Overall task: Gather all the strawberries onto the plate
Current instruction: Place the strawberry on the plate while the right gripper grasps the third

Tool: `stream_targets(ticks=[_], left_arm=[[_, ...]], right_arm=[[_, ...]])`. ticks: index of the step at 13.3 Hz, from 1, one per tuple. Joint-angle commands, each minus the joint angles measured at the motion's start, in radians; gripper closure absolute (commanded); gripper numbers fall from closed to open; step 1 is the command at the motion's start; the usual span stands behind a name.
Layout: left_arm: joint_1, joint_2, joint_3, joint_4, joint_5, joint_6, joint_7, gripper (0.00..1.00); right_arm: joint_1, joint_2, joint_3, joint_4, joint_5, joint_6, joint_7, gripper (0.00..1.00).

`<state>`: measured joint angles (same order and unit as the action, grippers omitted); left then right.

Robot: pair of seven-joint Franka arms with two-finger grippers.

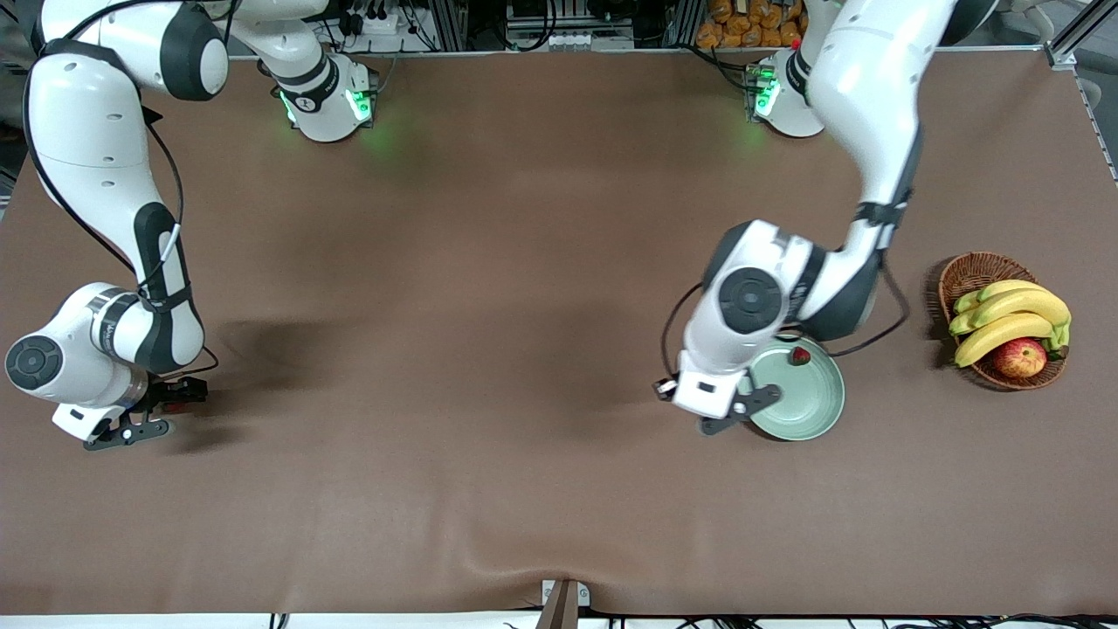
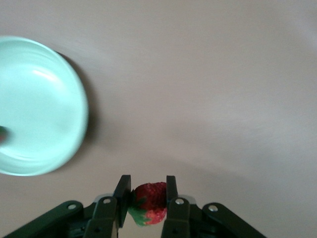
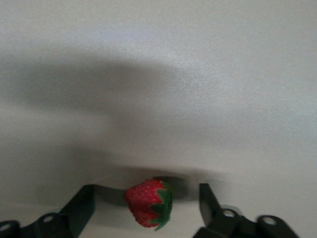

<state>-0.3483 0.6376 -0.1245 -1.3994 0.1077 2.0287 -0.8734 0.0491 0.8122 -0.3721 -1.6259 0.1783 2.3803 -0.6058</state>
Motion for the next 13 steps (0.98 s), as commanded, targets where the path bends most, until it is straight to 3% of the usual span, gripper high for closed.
stream_targets(ticks=[1,3,7,10,13], left_arm=[[0.064,-0.026,-0.009,-0.046,0.009,-0.068,0.123,1.00],[0.109,-0.023,-0.007,-0.076,0.023,-0.073,0.180,1.00],[0.198,0.003,-0.006,-0.134,0.136,-0.044,0.258,1.00],[0.251,0.020,-0.006,-0.208,0.213,0.085,0.269,1.00],[0.282,0.040,-0.006,-0.213,0.244,0.133,0.298,1.00]], right_arm=[[-0.015,-0.008,0.007,-0.012,0.009,-0.044,-0.020,0.88],[-0.017,-0.010,0.007,-0.012,0.009,-0.056,-0.022,0.95],[-0.015,-0.011,0.006,0.001,0.009,-0.052,-0.022,0.95],[-0.005,-0.033,0.004,0.014,0.007,-0.058,-0.022,0.95],[0.014,-0.083,0.004,0.018,0.001,-0.070,-0.023,0.95]])
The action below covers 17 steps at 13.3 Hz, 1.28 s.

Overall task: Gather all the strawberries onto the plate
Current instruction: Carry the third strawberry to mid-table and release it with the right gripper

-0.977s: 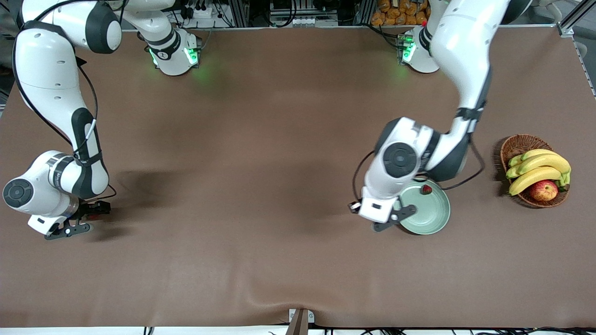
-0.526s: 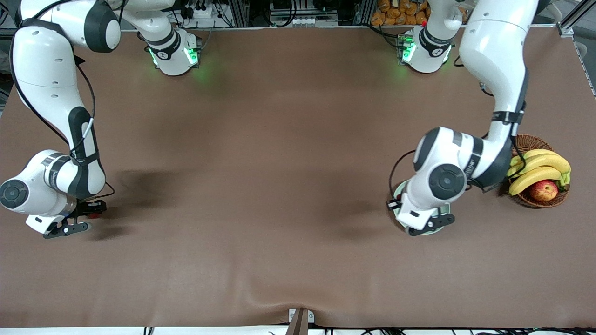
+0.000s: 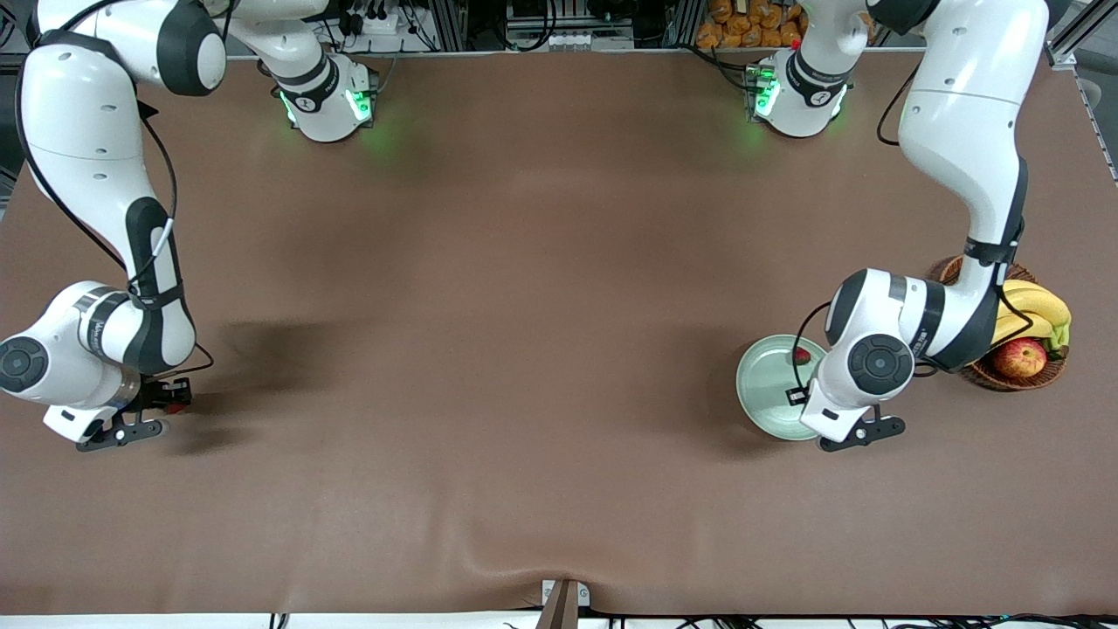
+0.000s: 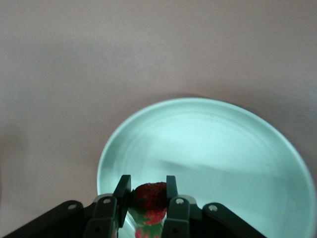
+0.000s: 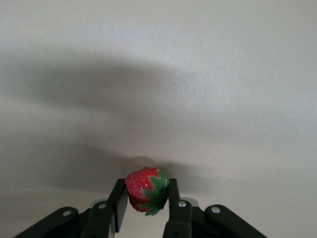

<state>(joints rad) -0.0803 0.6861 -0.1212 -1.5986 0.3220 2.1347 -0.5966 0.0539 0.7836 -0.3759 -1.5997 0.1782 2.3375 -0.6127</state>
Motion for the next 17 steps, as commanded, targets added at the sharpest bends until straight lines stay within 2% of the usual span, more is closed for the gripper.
stream_targets(ticks=[1,2,3,7,8,10,13,14,17], left_arm=[[0.013,-0.011,-0.009,-0.015,0.029,0.024,0.021,0.71],[0.014,-0.013,-0.009,-0.018,0.028,0.021,0.021,0.25],[0.022,-0.020,-0.009,-0.027,0.028,0.019,0.023,0.00],[0.024,-0.080,-0.014,-0.026,0.023,-0.010,0.041,0.00],[0.019,-0.101,-0.015,-0.023,0.017,-0.041,0.041,0.00],[0.027,-0.147,-0.061,-0.015,0.008,-0.094,0.038,0.00],[0.022,-0.206,-0.074,-0.012,-0.029,-0.160,0.038,0.00],[0.022,-0.209,-0.074,-0.001,-0.050,-0.168,0.040,0.00],[0.022,-0.198,-0.074,0.032,-0.054,-0.167,0.049,0.00]], right_arm=[[0.027,-0.075,0.008,-0.008,0.001,-0.035,-0.016,0.95],[0.052,-0.089,0.009,-0.008,0.001,-0.035,-0.021,0.95],[0.088,-0.098,0.009,-0.005,0.001,-0.034,-0.025,0.95],[0.259,-0.135,0.012,0.032,0.017,-0.033,-0.018,0.95],[0.297,-0.135,0.014,0.044,0.018,-0.033,-0.015,0.99],[0.389,-0.135,0.012,0.058,0.099,-0.035,-0.010,0.99],[0.541,-0.130,0.012,0.058,0.292,-0.034,0.030,0.99],[0.587,-0.126,0.011,0.060,0.322,-0.029,0.060,0.99],[0.708,-0.116,0.014,0.060,0.331,-0.021,0.163,0.99]])
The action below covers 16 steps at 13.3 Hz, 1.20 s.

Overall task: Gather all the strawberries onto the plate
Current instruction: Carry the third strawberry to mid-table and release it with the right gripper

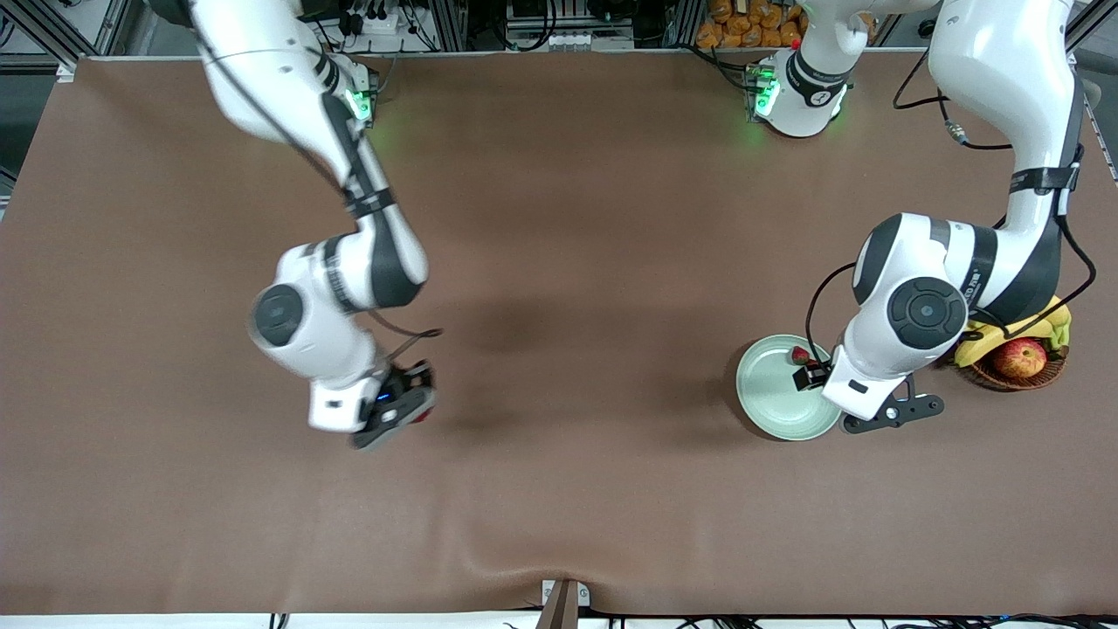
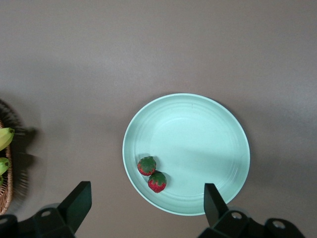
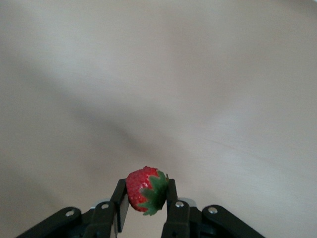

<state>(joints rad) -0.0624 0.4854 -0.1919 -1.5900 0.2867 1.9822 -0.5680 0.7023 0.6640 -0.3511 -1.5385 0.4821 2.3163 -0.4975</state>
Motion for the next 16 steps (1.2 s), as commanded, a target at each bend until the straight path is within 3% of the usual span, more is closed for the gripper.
stream_targets(ticks=[1,3,6,10,11,12,14,16], left_arm=[[0.010,0.002,-0.001,0.027,-0.018,-0.014,0.020,0.00],[0.013,0.002,-0.001,0.027,-0.020,-0.014,0.020,0.00],[0.038,-0.001,-0.001,0.025,-0.021,-0.014,0.031,0.00],[0.039,-0.005,-0.001,0.028,-0.021,-0.014,0.051,0.00],[0.039,-0.005,-0.001,0.028,-0.020,-0.014,0.051,0.00],[0.038,0.001,-0.003,0.039,-0.021,-0.014,0.051,0.00],[0.030,0.019,-0.003,0.051,-0.052,-0.007,0.051,0.00],[0.023,0.021,-0.003,0.050,-0.064,-0.003,0.051,0.00]], right_arm=[[0.107,0.012,-0.008,0.000,0.029,0.001,0.084,0.99],[0.161,0.048,0.020,0.032,0.030,0.026,0.135,0.98],[0.166,0.117,0.125,0.066,0.030,0.185,0.148,0.97],[0.187,0.245,0.170,0.194,0.027,0.229,0.221,0.89],[0.189,0.276,0.170,0.218,0.027,0.238,0.229,0.82],[0.190,0.293,0.170,0.222,0.027,0.261,0.229,0.66],[0.195,0.293,0.170,0.222,0.027,0.270,0.229,0.00],[0.201,0.272,0.169,0.222,0.018,0.267,0.232,0.00]])
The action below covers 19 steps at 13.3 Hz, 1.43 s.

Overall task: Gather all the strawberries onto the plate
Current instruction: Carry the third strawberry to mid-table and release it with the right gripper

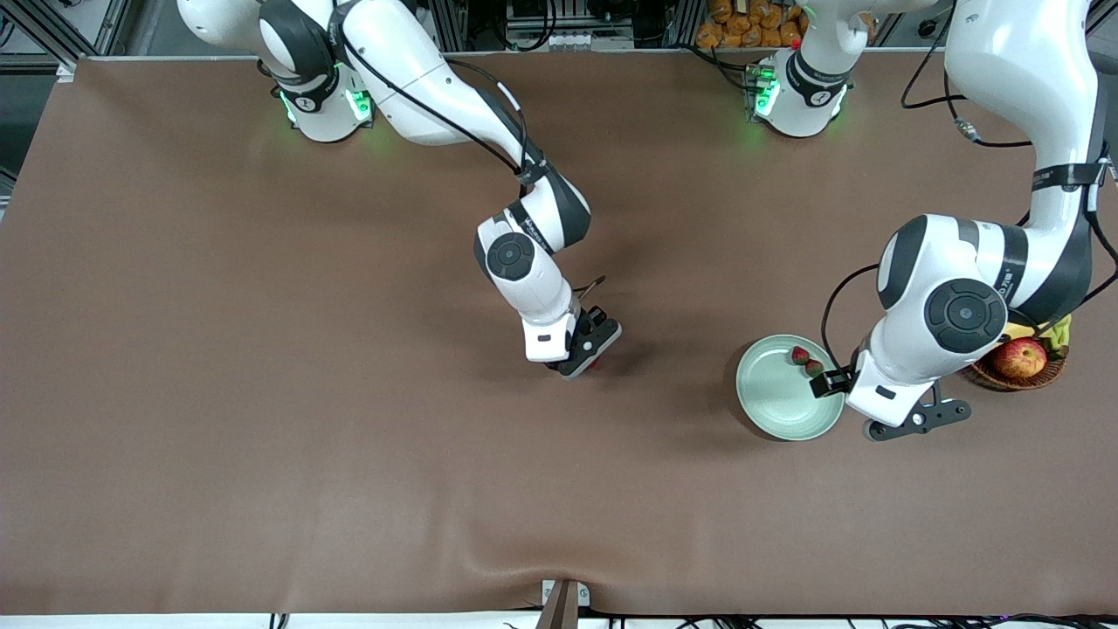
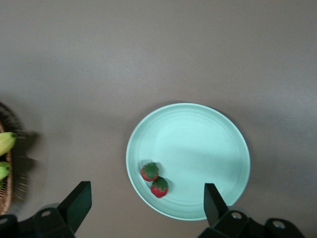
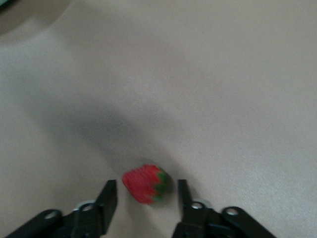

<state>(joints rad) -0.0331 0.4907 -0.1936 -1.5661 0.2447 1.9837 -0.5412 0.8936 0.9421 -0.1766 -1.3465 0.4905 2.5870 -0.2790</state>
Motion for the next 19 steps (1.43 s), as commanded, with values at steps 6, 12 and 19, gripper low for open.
stream_targets(ticks=[6,12,19], left_arm=[[-0.013,0.014,-0.032,0.024,-0.030,-0.005,0.009,0.00],[-0.039,0.031,-0.050,0.026,-0.051,-0.005,-0.002,0.00],[-0.270,0.164,-0.049,0.110,-0.082,0.087,-0.416,0.00]], right_arm=[[-0.013,-0.155,-0.130,-0.035,0.005,-0.163,0.014,0.00],[-0.255,-0.483,-0.066,-0.282,-0.147,-0.304,0.009,0.00],[-0.709,-0.857,0.112,-0.404,-0.372,-0.643,0.014,0.00]])
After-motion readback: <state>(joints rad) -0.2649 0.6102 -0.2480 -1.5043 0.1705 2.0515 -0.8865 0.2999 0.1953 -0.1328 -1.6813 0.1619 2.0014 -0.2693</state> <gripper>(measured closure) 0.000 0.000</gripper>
